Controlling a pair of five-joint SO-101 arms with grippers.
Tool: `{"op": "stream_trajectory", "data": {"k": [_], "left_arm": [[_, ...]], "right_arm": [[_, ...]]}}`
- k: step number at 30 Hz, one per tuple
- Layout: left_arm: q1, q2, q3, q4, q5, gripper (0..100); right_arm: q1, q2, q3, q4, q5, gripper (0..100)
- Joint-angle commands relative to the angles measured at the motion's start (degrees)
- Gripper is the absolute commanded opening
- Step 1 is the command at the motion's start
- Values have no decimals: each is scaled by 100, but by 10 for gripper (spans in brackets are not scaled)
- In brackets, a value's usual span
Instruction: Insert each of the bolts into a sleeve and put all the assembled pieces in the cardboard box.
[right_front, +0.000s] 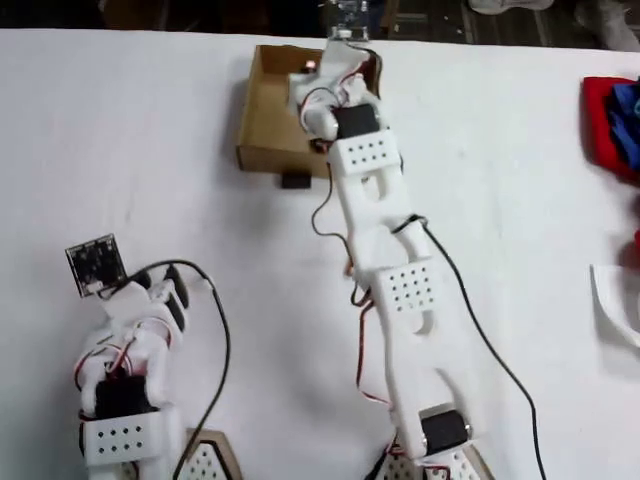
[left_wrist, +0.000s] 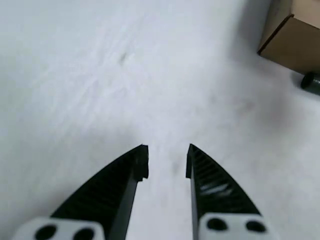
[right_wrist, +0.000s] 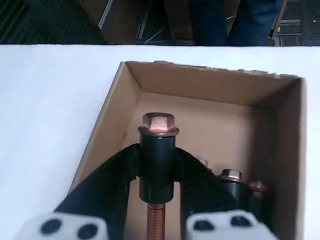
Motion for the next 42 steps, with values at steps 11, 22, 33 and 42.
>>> {"op": "stream_trajectory", "data": {"k": [11,22,33,42], "left_arm": [[53,-70,154,26,35,146],[53,-70,154,26,35,146],[53,-70,154,26,18,146],[44,-70,154,26,9,146]], "right_arm": [[-84,585,-396,-374,18,19],[-127,848,-396,-435,255,32],[-92,549,-730,-57,316,105],[-382,-189,-1512,2985,2980,115]]}}
